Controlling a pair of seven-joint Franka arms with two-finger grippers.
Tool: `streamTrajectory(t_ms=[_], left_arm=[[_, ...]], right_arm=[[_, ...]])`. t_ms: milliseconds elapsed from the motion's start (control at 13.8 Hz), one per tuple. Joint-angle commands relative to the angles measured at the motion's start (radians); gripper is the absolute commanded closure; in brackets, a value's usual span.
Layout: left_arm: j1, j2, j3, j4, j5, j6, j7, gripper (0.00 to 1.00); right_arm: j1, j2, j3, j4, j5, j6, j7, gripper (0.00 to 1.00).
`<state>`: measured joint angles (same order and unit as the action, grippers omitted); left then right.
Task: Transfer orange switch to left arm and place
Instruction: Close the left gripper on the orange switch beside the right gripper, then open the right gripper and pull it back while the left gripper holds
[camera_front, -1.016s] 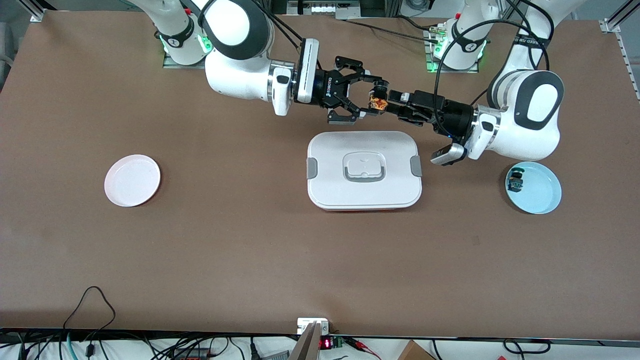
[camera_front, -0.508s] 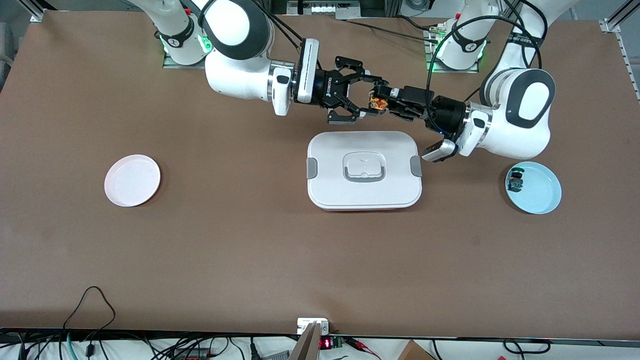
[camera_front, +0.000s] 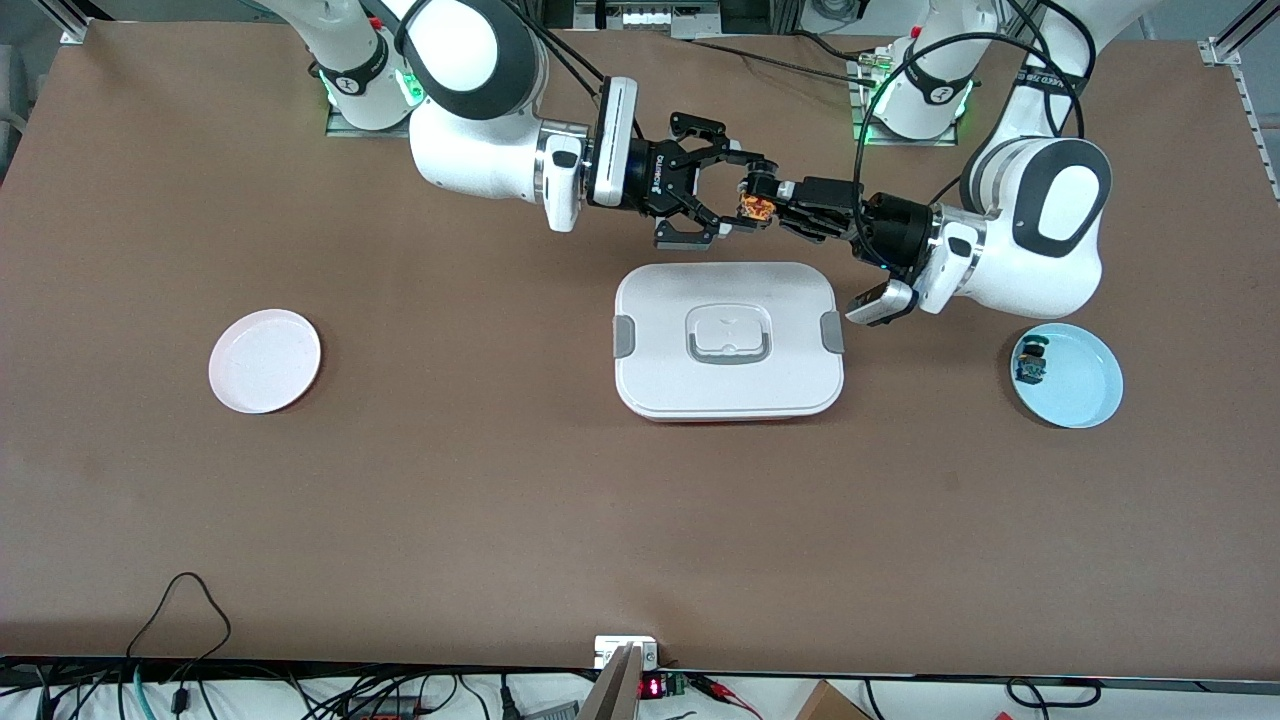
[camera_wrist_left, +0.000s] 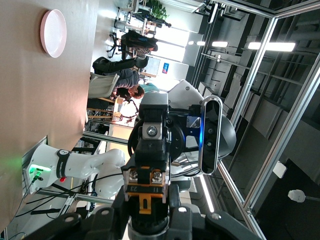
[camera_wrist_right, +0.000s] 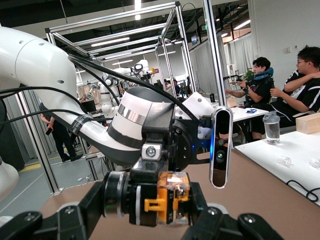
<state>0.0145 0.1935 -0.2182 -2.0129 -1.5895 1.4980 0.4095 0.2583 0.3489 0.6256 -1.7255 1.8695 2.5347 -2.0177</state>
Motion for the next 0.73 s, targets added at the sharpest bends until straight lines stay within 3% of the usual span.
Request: streamTrajectory(t_ms=[0,435,653], left_arm=[[0.007,-0.017,-0.001,-0.012,-0.017,0.004,0.015,0.83],[0.009,-0.019,0.005,-0.003,-0.014,0.004,0.014,0.83],[0.016,0.0,0.011,0.063,0.122,0.007,0.012,0.84]], right_arm=[[0.007,0.008,0.0,0.012,0.019,0.009,-0.017,0.01],[-0.024,0.007,-0.003,0.015,0.005,-0.005,0.028,0.0],[-0.042,0.002,-0.006,0.029,-0.048,-0.042,0.085,0.0]])
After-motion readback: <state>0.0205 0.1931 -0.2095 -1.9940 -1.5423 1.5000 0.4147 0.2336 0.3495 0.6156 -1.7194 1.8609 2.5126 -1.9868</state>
